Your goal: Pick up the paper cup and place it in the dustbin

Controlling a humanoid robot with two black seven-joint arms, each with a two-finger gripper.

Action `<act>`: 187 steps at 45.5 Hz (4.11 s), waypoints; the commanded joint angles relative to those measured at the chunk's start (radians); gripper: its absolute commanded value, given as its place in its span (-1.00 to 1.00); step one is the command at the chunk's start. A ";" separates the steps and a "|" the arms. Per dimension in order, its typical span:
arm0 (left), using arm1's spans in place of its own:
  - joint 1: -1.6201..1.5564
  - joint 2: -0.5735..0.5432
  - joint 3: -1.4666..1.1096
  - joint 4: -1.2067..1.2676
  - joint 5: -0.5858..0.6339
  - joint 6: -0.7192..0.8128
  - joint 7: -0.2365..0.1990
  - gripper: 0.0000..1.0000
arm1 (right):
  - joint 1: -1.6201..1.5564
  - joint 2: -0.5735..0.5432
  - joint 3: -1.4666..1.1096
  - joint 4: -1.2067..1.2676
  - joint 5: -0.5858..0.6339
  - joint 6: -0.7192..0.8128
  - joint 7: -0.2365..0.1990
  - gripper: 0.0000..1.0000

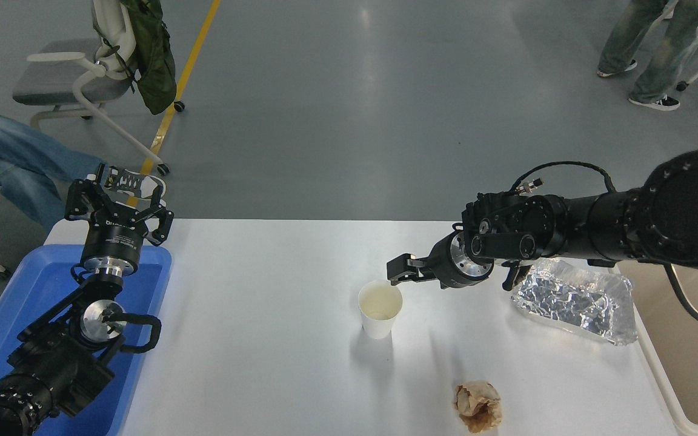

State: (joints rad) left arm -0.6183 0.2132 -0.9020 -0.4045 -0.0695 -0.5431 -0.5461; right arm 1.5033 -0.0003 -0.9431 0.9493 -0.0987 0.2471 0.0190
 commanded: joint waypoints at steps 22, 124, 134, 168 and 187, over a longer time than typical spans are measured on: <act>0.000 0.000 0.000 0.000 0.000 0.000 0.000 0.98 | -0.077 0.000 0.102 -0.006 0.004 -0.038 -0.002 1.00; 0.000 0.000 0.000 0.001 -0.001 0.000 0.000 0.98 | 0.853 -0.145 -0.333 0.289 0.171 0.538 0.007 -1.00; 0.000 0.000 0.000 0.000 -0.001 0.000 0.000 0.98 | 0.913 -0.158 -0.364 0.289 0.171 0.538 0.007 -1.00; 0.000 0.000 0.000 0.001 -0.001 0.000 0.000 0.98 | 0.514 -0.743 -0.528 -0.015 0.033 0.538 -0.001 -1.00; 0.000 0.000 0.000 0.001 -0.001 0.000 0.000 0.98 | -0.207 -0.833 -0.185 -0.225 0.016 -0.095 -0.002 -1.00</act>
State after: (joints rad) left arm -0.6182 0.2135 -0.9018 -0.4036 -0.0707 -0.5431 -0.5461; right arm 1.7274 -0.7815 -1.3474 0.8894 -0.0797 0.4724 0.0170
